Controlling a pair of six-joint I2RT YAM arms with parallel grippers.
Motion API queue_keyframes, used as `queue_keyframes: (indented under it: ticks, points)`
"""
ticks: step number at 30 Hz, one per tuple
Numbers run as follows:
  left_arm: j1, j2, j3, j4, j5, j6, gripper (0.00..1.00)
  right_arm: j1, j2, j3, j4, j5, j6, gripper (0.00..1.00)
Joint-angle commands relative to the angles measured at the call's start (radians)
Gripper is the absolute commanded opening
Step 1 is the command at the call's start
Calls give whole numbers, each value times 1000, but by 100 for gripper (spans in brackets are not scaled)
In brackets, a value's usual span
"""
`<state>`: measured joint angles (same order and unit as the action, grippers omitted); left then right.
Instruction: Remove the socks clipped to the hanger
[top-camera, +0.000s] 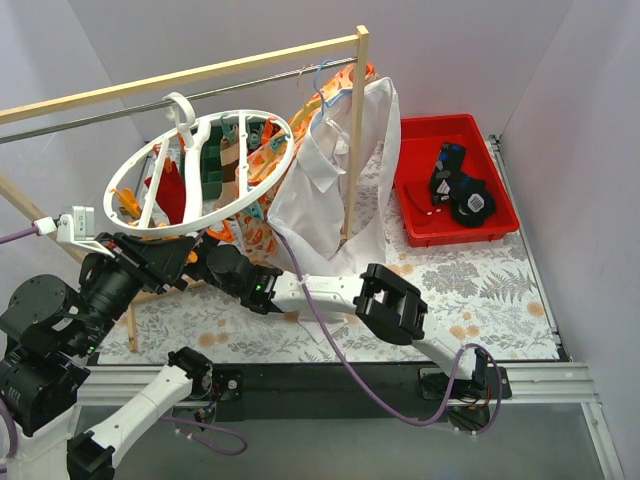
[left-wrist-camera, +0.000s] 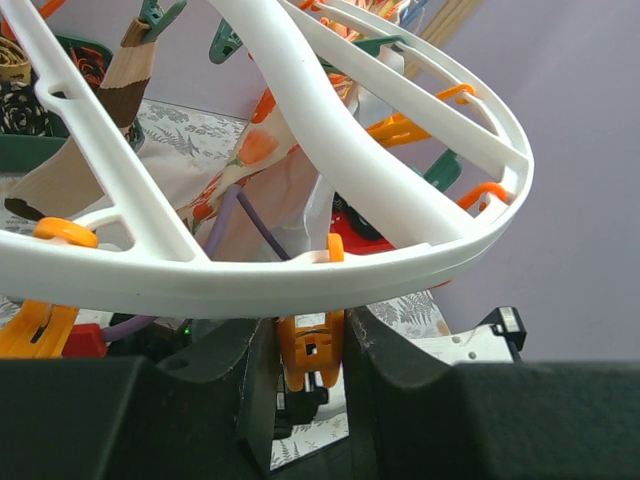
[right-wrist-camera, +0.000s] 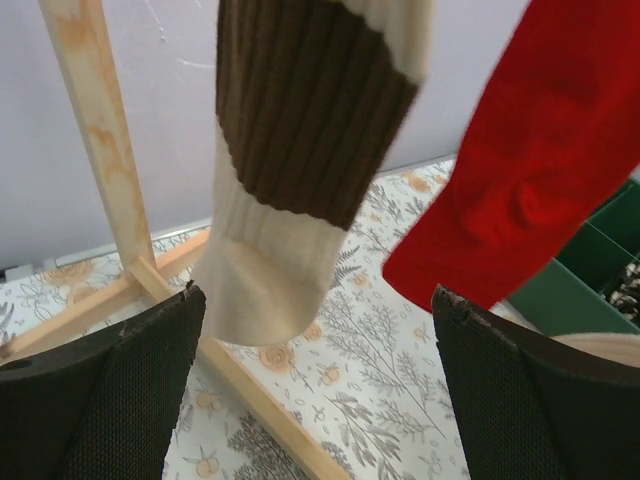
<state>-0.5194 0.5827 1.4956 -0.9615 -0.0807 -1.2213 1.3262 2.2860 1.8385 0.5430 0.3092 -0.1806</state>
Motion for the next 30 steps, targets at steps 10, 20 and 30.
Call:
queue_keyframes:
  ticks: [10, 20, 30]
  points:
    - [-1, 11, 26, 30, 48, -17, 0, 14, 95, 146, 153, -36, 89, 89]
    - [-1, 11, 31, 47, 79, -40, 0, 19, 159, 248, 144, 145, 115, 90]
    - [-1, 2, 49, 38, 113, -40, 14, 45, 75, 182, 147, 59, 119, 10]
